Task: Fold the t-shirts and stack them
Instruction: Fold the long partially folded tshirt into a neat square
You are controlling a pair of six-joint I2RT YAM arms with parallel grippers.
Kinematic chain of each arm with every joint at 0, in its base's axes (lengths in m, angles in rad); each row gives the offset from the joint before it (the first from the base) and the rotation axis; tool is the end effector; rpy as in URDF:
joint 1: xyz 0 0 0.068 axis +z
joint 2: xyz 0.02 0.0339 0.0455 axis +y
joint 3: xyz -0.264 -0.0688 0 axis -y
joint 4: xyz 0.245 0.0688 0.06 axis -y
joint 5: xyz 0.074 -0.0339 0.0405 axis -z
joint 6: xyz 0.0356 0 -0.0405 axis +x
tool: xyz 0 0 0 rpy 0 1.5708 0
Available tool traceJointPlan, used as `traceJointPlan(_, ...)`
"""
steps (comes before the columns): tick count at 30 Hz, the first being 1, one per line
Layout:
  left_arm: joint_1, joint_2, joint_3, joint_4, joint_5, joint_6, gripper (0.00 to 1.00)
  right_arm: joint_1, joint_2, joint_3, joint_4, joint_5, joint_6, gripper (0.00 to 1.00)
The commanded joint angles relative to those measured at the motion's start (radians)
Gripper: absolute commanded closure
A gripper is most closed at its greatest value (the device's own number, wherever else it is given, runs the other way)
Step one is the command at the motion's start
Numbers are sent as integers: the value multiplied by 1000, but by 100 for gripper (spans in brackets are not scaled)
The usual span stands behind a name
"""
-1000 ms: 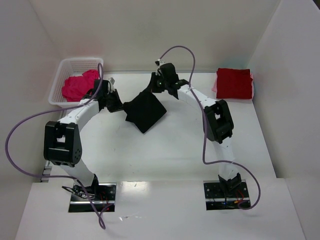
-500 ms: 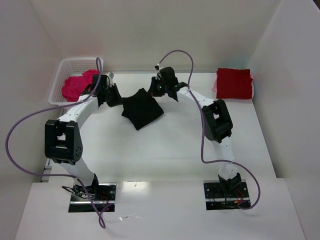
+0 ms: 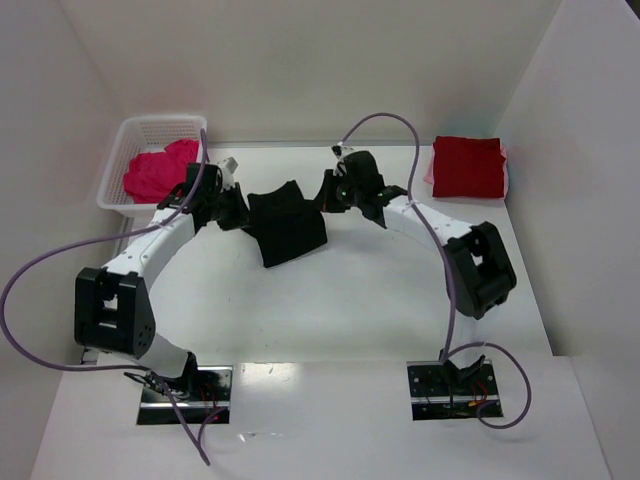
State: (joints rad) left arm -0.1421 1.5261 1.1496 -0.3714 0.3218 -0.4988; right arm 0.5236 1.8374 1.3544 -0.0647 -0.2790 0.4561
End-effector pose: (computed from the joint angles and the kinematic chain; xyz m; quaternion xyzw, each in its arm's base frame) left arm 0.3321 -0.0589 0.2697 -0.0974 0.9017 -0.2637 0.3284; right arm 0.3647 0.2219 0.2512 -0.0972 0.8607 0.3351 0.3707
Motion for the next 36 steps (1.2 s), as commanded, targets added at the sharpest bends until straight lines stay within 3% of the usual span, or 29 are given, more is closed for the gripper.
traceJointPlan(1, -27, -101, -48, -49, 28, 17, 100, 16, -156, -90, 89, 30, 26, 99)
traceJointPlan(7, -65, -204, -90, -116, 48, 17, 100, 82, -320, -175, 80, 78, 55, 99)
traceJointPlan(20, -103, -353, -65, -231, 62, 17, 100, 161, -504, -294, 8, 181, 138, 99)
traceJointPlan(28, -103, -201, 51, -173, 14, 28, 100, 142, -396, -193, -3, 265, 107, 99)
traceJointPlan(36, -67, 12, 182, -110, 0, 40, 100, 69, -228, -39, 16, 225, 44, 97)
